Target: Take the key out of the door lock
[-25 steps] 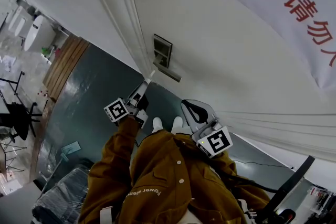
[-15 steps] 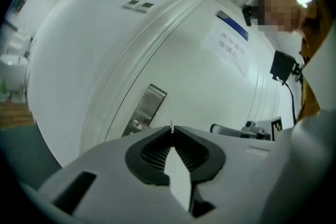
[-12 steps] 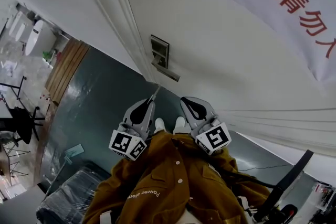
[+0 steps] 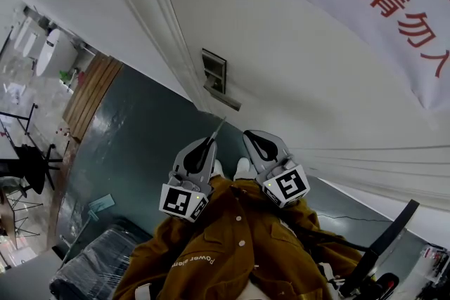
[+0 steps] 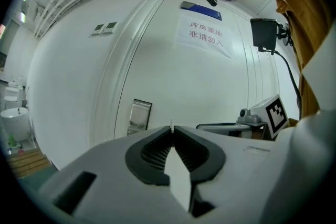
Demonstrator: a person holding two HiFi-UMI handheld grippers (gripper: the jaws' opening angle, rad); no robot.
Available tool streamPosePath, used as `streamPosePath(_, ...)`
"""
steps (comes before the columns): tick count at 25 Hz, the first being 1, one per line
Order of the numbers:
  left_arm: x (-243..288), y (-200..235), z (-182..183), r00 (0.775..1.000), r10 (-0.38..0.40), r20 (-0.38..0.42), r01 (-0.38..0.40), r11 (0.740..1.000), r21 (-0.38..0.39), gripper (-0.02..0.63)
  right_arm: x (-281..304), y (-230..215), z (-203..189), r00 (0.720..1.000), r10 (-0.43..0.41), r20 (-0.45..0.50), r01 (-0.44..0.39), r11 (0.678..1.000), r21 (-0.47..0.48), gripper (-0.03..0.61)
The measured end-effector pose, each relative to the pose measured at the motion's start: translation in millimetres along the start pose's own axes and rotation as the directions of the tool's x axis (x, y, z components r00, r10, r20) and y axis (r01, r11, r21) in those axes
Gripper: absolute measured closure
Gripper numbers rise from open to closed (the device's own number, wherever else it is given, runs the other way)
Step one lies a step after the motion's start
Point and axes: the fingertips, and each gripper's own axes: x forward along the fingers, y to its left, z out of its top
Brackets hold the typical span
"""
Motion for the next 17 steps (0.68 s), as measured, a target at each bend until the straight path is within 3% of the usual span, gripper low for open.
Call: streamPosePath(17,0.6,-0.5,-6.0,1.0,0.003,-0.018,-0.004,1.0,-0.03,0.594,-1.0,-2.1,-2.5,1.0,0.003,-0.003,-0.003,1.0,0.022,0.574)
